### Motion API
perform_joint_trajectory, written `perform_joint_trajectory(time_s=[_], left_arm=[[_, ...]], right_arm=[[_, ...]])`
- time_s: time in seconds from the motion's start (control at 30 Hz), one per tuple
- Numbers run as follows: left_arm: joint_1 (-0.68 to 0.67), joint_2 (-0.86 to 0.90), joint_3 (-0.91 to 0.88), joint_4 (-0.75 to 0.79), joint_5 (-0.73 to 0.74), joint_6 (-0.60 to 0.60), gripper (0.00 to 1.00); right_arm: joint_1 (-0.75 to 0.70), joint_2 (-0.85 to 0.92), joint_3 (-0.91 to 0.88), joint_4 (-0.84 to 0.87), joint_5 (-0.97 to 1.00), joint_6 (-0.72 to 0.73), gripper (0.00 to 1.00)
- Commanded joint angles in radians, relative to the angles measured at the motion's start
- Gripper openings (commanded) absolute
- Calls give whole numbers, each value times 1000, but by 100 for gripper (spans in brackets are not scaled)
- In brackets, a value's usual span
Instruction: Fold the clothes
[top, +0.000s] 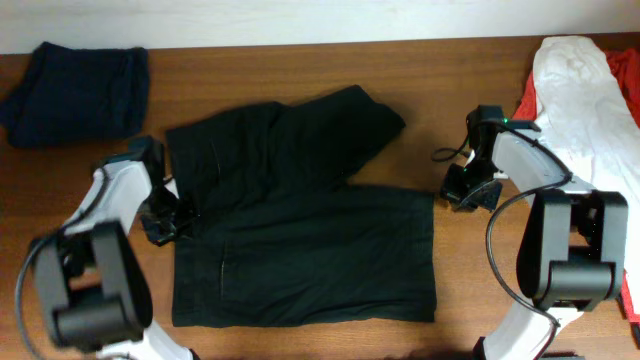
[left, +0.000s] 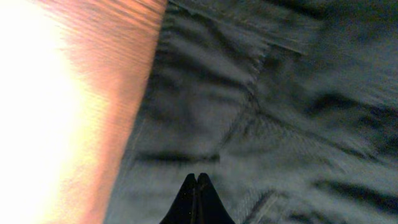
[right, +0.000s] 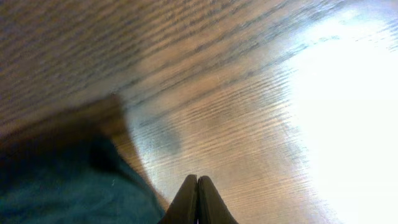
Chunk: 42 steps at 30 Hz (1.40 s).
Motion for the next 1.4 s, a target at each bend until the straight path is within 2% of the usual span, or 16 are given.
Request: perform_joint_trajectory(time_s=[0.0,0.03,0.07,0.1,0.17,0.23,0.43,0.67,0.7,0.77,0.87,0.9,0.93,1.07,1.3,1.37], left_arm=[[-1,-220,-1,-9,-30,-13,4],[-1,-254,-1,-8,-29,-13,20],[-1,-293,-1,0,-29,-13,48],[-1,-319,-1,13,-29,-13,66],[-1,-325,-1,31,-29,-13,75],[-1,-322,-2,33,-29,-13,79],[-1,-322,-3,26,-29,-13,85],[-1,-322,-3,19,-29,-13,86],[-1,-322,-3,21,-29,-13,86],[-1,-322,-3,22,-29,-13,86],[-1,-322,-3,23,-29,-13,86],[-1,-322,-3,26,-29,-13,86],[-1,-322,-3,26,-29,-13,86],[-1,-322,-3,26,-29,-13,86],[-1,-322,-3,25,-29,-13,86],[-1,-322,-3,25,-29,-13,86]], right_arm=[[0,-130,85,-52,4,1,5],[0,-155,100,-52,-32,-27,11],[0,-175,119,-39,-95,-79,28],[0,-183,142,-1,-169,-128,71],[13,-182,150,97,-222,-142,93],[47,-166,150,191,-224,-141,94],[177,-27,150,512,-154,-141,92],[165,158,150,748,-97,-142,94],[166,169,150,766,-97,-142,91],[166,178,150,771,-96,-142,70],[166,203,150,762,-97,-142,66],[166,205,150,757,-96,-142,54],[166,205,150,756,-96,-142,51],[166,206,150,751,-97,-142,51],[185,211,150,761,-97,-142,40],[185,212,150,753,-96,-142,14]])
